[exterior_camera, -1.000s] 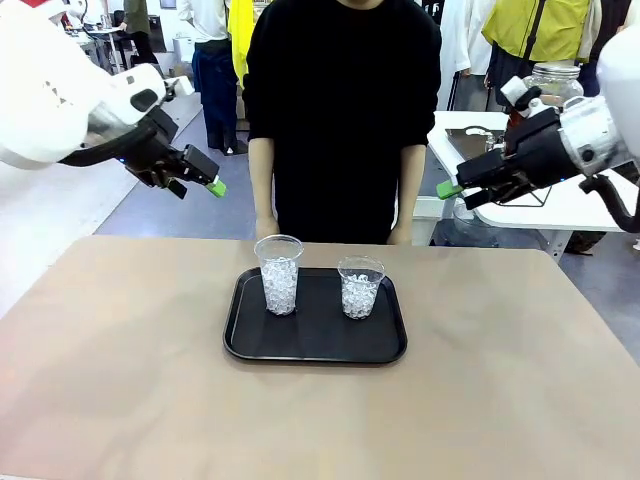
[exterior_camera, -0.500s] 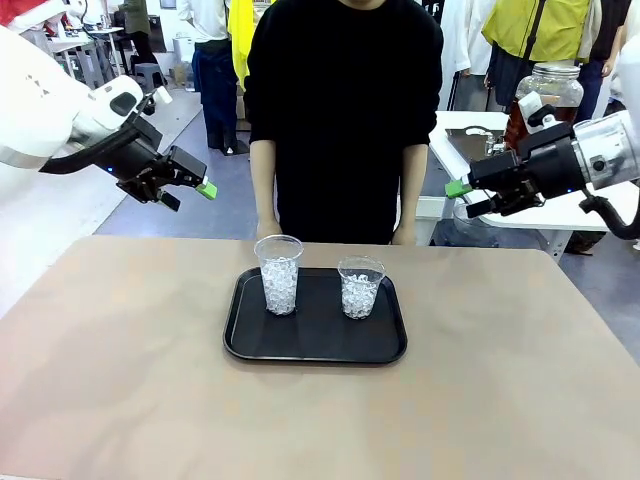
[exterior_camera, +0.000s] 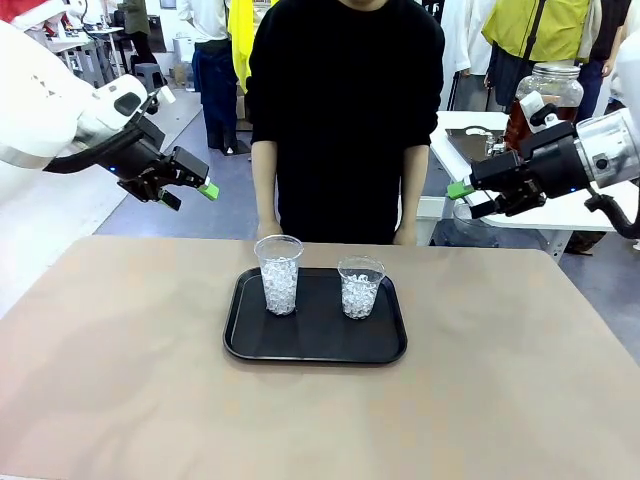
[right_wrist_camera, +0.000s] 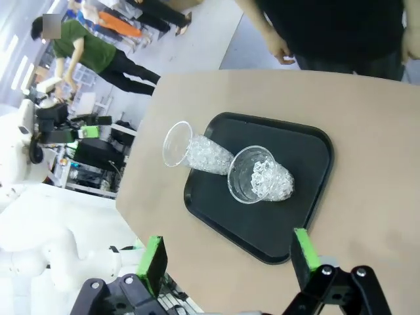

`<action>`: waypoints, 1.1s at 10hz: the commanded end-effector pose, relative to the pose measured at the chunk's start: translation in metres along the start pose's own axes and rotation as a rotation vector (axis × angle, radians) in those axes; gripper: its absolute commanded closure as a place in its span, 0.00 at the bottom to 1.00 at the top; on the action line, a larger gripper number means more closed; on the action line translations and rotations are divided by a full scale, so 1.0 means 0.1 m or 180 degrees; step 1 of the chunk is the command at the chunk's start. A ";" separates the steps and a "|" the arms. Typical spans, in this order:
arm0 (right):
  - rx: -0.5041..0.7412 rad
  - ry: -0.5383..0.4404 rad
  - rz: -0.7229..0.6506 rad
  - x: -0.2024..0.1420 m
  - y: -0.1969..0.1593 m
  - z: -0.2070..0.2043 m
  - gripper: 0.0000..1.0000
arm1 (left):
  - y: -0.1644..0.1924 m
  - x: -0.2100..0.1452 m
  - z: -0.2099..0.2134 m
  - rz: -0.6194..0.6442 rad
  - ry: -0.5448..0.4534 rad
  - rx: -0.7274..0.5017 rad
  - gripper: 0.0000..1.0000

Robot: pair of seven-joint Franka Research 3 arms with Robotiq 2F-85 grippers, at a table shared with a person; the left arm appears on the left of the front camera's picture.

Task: Pour the drink into the iced cup.
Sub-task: Pick up the iced cup indicated by the human and present it to them.

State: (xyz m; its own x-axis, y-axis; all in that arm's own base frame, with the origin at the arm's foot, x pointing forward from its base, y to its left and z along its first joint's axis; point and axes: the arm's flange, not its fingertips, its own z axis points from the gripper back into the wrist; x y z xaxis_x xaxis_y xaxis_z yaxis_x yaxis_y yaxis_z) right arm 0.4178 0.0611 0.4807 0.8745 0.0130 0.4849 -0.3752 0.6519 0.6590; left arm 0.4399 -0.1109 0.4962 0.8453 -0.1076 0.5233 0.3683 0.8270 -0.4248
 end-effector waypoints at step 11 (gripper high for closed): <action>0.1828 0.0139 -0.1646 0.09 -1.06 -0.06 0.00 | 1.23 -0.16 0.05 0.1512 0.0106 -0.2032 0.00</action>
State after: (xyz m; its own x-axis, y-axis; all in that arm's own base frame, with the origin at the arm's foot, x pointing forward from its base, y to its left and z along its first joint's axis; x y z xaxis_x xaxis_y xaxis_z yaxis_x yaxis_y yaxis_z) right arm 0.4535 -0.0017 0.4098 0.9884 -0.1518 -0.0005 0.0193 0.1224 0.9923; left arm 0.4516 -0.0085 0.4382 0.9696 0.1654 0.1801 0.1111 0.3581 -0.9271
